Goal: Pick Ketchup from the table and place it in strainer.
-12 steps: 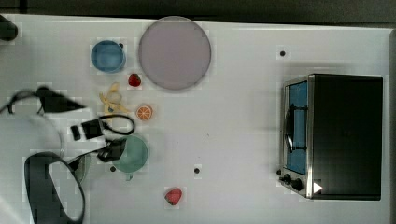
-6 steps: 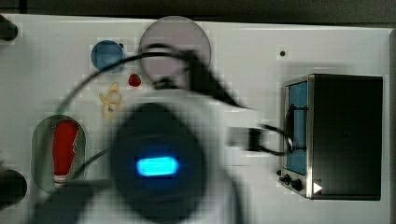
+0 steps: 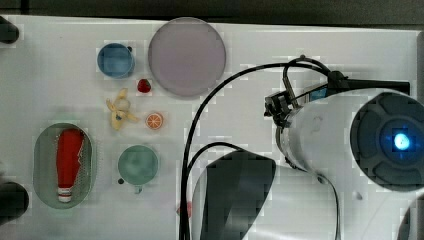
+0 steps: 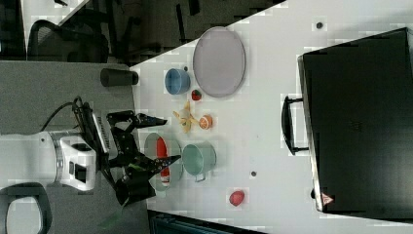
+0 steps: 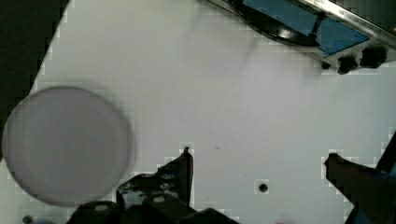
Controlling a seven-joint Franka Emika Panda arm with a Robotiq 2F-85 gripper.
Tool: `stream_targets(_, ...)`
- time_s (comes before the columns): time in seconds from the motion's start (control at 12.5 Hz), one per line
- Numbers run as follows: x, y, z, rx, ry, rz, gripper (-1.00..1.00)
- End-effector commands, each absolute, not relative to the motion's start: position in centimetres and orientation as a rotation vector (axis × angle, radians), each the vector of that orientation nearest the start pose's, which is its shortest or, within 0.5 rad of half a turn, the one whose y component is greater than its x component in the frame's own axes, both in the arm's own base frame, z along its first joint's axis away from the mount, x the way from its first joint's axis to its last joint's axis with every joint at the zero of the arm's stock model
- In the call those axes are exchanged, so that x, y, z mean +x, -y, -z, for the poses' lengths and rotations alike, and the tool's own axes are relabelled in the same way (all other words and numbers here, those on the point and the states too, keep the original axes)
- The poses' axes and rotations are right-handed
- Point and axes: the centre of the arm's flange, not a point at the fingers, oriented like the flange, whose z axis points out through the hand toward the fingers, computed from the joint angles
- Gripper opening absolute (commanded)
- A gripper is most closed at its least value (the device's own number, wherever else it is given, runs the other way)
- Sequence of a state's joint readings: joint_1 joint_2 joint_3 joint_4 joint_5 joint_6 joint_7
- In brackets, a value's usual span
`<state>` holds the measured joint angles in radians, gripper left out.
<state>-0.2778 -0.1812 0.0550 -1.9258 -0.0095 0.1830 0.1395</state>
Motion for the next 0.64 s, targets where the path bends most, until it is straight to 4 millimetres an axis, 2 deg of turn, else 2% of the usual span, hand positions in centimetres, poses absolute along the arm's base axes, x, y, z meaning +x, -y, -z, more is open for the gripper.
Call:
stream_targets(0.08, 49.6, 2.9, -59.0, -2.800, -1.447, 0.067, 1.00)
stream_targets(0.32, 48.9, 1.7, -58.3, -2.821, -1.431, -0.042, 1.00)
stream_targets(0.64, 49.1, 1.4, -58.4, -2.823, -1.421, -0.027, 1.00)
